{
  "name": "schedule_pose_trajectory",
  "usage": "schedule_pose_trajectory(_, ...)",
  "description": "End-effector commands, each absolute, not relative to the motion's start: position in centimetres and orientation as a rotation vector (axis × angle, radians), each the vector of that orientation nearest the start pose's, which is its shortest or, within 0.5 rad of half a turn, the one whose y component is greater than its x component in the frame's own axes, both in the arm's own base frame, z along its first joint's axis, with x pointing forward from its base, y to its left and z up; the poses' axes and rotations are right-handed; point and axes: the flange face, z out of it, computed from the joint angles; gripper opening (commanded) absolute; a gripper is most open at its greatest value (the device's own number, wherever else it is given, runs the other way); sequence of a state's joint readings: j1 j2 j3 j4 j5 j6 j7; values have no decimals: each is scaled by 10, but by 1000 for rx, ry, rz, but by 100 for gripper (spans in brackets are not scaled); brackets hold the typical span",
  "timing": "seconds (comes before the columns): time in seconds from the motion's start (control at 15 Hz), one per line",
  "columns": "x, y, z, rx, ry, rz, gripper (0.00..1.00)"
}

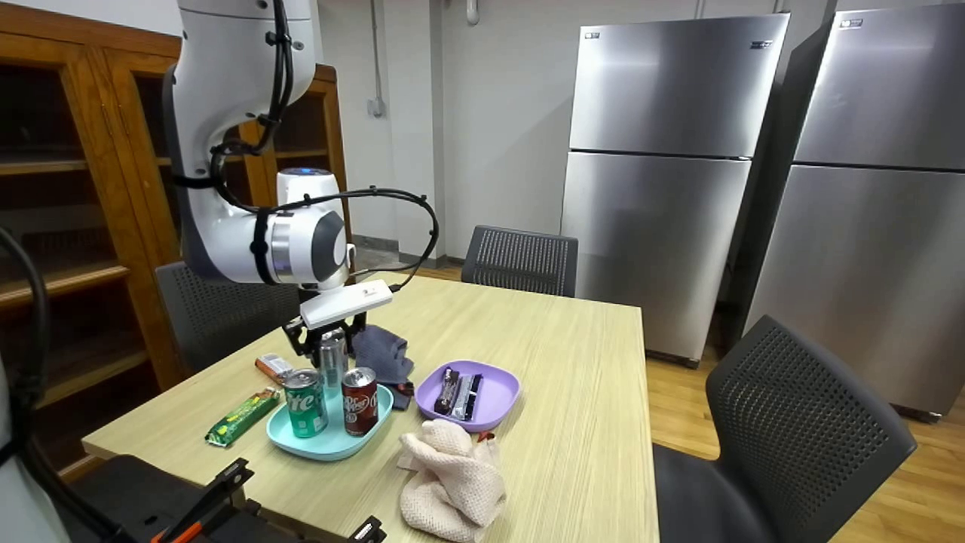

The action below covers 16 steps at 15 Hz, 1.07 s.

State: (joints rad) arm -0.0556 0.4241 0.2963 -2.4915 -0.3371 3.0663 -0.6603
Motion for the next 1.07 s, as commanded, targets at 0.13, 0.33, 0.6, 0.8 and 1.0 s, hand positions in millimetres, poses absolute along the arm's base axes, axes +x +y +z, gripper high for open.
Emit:
schedule_pose_trajectory(0.13, 444, 145, 149, -2637, -1592, -322, 39)
schedule_pose_trajectory(0.33, 445, 143, 143, -2667, -1524, -329, 39)
schedule_pose_trajectory(0.6, 445, 140, 136, -2700, -1464, -325, 39)
schedule_pose_trajectory(0.8, 445, 137, 130, -2732, -1398, -308, 39)
schedule_pose_trajectory(1.0, 444, 138, 124, -2764, -1320, -293, 39)
